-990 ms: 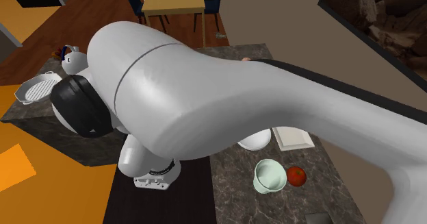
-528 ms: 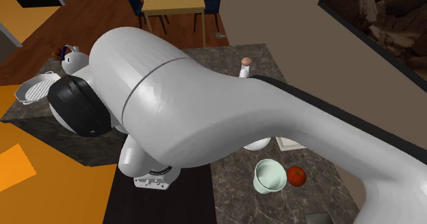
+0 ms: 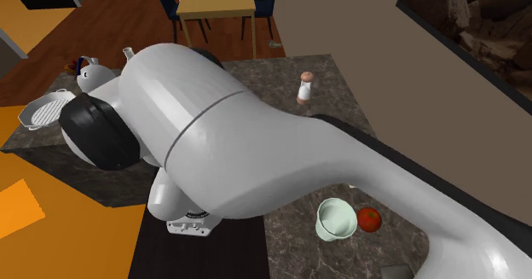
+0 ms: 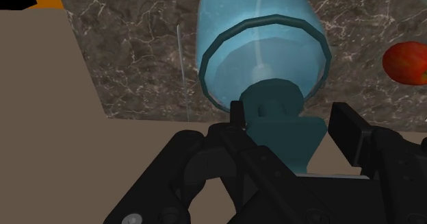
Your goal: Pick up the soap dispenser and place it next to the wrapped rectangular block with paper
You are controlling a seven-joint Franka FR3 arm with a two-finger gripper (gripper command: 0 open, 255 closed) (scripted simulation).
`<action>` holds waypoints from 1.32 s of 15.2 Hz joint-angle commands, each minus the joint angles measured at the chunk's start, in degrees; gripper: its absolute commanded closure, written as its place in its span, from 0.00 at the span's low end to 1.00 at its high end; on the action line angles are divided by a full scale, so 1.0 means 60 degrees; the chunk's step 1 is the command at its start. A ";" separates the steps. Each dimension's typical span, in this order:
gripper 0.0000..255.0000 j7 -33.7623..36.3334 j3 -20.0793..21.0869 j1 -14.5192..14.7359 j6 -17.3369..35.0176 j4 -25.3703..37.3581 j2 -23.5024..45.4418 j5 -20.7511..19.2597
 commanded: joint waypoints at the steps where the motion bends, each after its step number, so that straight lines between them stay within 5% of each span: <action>1: 1.00 -0.0075 0.0005 -0.0001 0.0227 -0.0196 0.0031 0.0056; 20: 1.00 -0.1079 0.0136 -0.0082 0.2321 -0.1892 0.0736 0.1026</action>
